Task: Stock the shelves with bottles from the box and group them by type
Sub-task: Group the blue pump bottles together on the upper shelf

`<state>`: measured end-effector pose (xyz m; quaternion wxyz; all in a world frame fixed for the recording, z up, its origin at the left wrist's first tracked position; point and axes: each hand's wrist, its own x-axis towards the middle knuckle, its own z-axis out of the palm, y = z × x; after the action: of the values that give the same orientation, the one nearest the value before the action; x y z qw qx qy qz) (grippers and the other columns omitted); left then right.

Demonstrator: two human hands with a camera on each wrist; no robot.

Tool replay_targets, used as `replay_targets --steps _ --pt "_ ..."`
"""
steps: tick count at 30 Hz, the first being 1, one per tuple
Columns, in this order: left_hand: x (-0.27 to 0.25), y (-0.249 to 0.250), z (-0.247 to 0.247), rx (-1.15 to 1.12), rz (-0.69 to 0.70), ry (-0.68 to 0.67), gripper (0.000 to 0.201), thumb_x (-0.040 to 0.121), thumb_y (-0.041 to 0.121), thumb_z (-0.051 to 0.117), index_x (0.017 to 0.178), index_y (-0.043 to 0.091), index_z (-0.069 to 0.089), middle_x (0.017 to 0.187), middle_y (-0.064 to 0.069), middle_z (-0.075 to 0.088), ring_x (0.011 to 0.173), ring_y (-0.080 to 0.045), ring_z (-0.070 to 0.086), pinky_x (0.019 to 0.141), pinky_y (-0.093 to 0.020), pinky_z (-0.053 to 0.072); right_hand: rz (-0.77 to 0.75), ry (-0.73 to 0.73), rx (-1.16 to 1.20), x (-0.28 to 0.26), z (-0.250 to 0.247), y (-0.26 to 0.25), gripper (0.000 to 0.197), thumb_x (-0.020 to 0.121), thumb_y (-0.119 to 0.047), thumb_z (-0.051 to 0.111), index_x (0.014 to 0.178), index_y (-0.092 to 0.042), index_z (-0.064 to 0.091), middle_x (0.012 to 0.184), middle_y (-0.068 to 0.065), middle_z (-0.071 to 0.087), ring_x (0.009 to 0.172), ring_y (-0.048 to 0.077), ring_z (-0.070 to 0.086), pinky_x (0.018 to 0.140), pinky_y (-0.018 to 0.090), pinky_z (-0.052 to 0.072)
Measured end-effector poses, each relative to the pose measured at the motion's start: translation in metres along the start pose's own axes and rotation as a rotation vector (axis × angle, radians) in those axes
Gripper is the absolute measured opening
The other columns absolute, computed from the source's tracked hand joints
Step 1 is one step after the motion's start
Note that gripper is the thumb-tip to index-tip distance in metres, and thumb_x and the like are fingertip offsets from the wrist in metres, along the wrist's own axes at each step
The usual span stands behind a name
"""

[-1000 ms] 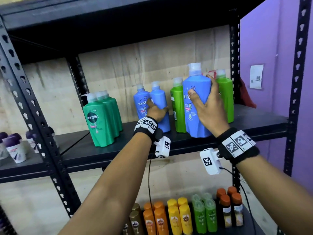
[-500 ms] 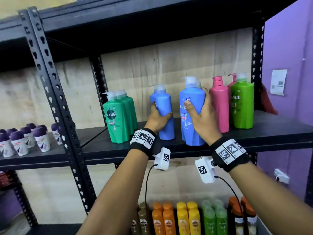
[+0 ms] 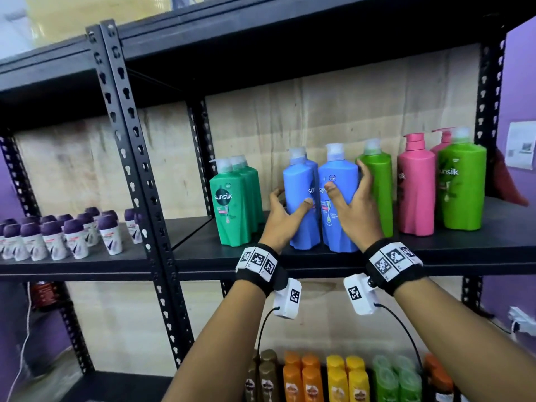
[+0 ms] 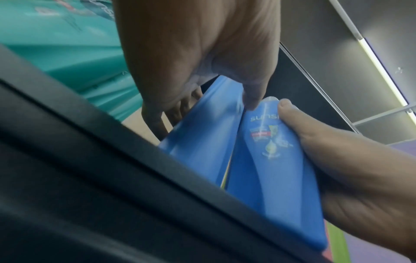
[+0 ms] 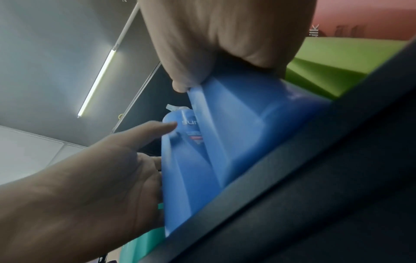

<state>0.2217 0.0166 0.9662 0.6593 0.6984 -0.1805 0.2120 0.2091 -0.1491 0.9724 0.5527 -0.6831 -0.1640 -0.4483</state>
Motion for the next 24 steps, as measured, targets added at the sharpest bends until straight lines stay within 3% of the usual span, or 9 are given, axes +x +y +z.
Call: replay_targets --steps 3,5,7,9,11,16,21,24 --pt "-0.001 -0.009 0.002 0.088 0.046 0.061 0.081 0.074 0.040 0.087 0.133 0.021 0.034 0.137 -0.001 0.050 0.117 -0.008 0.063 0.103 -0.032 0.051 0.062 0.006 0.016 -0.001 0.005 0.004 0.067 0.092 -0.044 0.068 0.142 -0.014 0.034 0.132 -0.006 0.056 0.105 0.007 0.060 0.085 0.022 0.047" --pt "0.000 -0.014 -0.002 0.150 0.072 0.110 0.075 0.076 0.038 0.087 0.130 0.021 0.038 0.137 -0.003 0.043 0.116 -0.008 0.060 0.105 -0.030 0.049 0.074 0.000 0.003 -0.001 0.007 0.007 0.062 0.093 -0.046 0.065 0.138 -0.013 0.037 0.128 -0.005 0.056 0.105 0.012 0.061 0.081 0.021 0.044" --pt "0.001 -0.016 -0.007 0.080 0.053 0.095 0.070 0.075 0.039 0.085 0.129 0.021 0.044 0.135 -0.001 0.049 0.117 -0.011 0.061 0.103 -0.032 0.051 0.070 -0.015 -0.016 0.001 0.008 0.010 0.057 0.095 -0.046 0.062 0.136 -0.013 0.040 0.132 0.001 0.055 0.112 0.018 0.058 0.084 0.020 0.041" --pt "0.001 -0.018 -0.014 -0.020 0.012 0.097 0.057 0.071 0.044 0.078 0.119 0.025 0.055 0.127 0.001 0.063 0.110 -0.012 0.067 0.091 -0.029 0.056 0.079 -0.039 -0.031 0.004 0.008 0.013 0.056 0.095 -0.048 0.059 0.137 -0.014 0.042 0.136 0.008 0.051 0.120 0.023 0.055 0.096 0.029 0.043" --pt "0.002 -0.021 -0.021 -0.068 -0.019 0.136 0.043 0.074 0.043 0.069 0.113 0.027 0.062 0.115 0.003 0.072 0.102 -0.013 0.071 0.081 -0.024 0.055 0.087 -0.079 -0.022 0.006 0.008 0.014 0.057 0.096 -0.051 0.056 0.141 -0.018 0.042 0.137 0.007 0.051 0.123 0.022 0.054 0.105 0.036 0.043" --pt "-0.002 -0.030 -0.026 -0.141 -0.072 0.186 0.035 0.084 0.042 0.057 0.114 0.027 0.063 0.107 0.012 0.075 0.099 -0.005 0.071 0.084 -0.026 0.051 0.156 -0.147 0.095 0.006 0.011 0.019 0.049 0.099 -0.054 0.049 0.139 -0.024 0.047 0.133 -0.001 0.061 0.121 0.018 0.059 0.106 0.047 0.047" --pt "-0.004 -0.028 -0.024 -0.107 -0.105 0.162 0.037 0.080 0.052 0.052 0.114 0.037 0.060 0.113 0.012 0.073 0.105 -0.008 0.069 0.093 -0.031 0.052 0.165 -0.121 0.127 -0.001 0.016 0.022 0.043 0.091 -0.076 0.039 0.123 -0.049 0.045 0.122 -0.009 0.065 0.113 0.013 0.063 0.101 0.048 0.050" --pt "-0.003 -0.029 -0.024 -0.119 -0.113 0.157 0.040 0.084 0.047 0.051 0.121 0.034 0.057 0.118 0.009 0.071 0.107 -0.009 0.068 0.095 -0.031 0.052 0.182 -0.105 0.151 -0.006 0.017 0.027 0.046 0.086 -0.083 0.034 0.120 -0.054 0.045 0.118 -0.020 0.065 0.109 0.003 0.063 0.099 0.043 0.052"
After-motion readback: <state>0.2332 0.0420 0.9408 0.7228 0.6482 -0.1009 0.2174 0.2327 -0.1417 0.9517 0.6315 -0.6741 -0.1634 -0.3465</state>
